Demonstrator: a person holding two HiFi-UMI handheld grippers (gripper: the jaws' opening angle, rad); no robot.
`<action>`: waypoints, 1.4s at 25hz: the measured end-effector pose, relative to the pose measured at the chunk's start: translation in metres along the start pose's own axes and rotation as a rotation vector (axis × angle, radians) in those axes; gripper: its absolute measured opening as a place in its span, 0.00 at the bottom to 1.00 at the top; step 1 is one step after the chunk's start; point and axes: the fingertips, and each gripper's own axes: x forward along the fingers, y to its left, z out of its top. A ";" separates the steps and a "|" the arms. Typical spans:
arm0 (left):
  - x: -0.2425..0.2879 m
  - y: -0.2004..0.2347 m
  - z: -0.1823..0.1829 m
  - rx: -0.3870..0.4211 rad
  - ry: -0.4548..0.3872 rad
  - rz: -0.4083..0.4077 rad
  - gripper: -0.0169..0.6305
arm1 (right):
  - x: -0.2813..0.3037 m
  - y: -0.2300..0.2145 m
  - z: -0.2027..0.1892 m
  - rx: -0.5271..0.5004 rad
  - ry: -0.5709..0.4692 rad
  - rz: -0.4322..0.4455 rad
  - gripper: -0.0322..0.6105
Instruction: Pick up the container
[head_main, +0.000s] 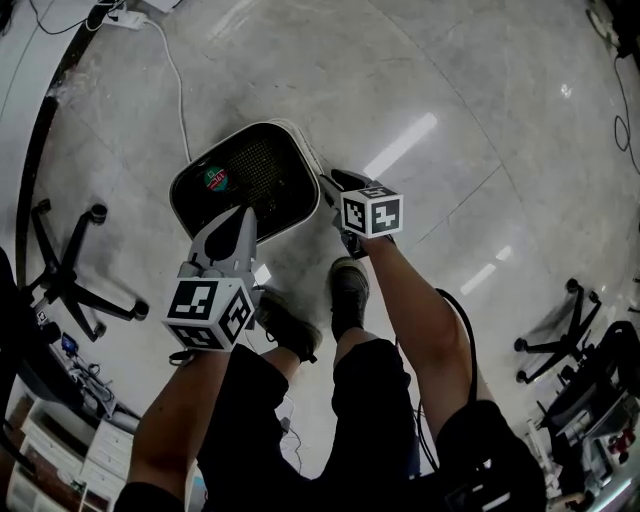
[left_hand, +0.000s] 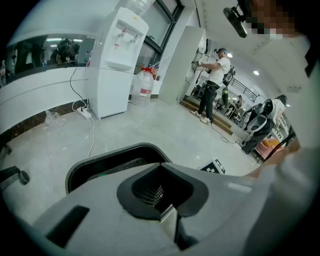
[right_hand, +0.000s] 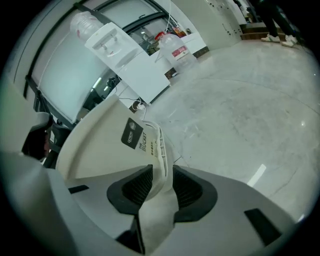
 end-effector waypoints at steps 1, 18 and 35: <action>0.000 0.000 -0.001 -0.001 0.001 -0.001 0.04 | 0.003 -0.003 -0.004 -0.004 0.011 -0.015 0.20; -0.002 0.007 -0.005 -0.040 -0.027 -0.010 0.04 | 0.020 -0.006 -0.021 0.207 0.108 0.113 0.15; -0.059 -0.007 0.008 -0.101 -0.027 0.030 0.04 | -0.062 0.014 0.027 0.051 0.032 -0.188 0.10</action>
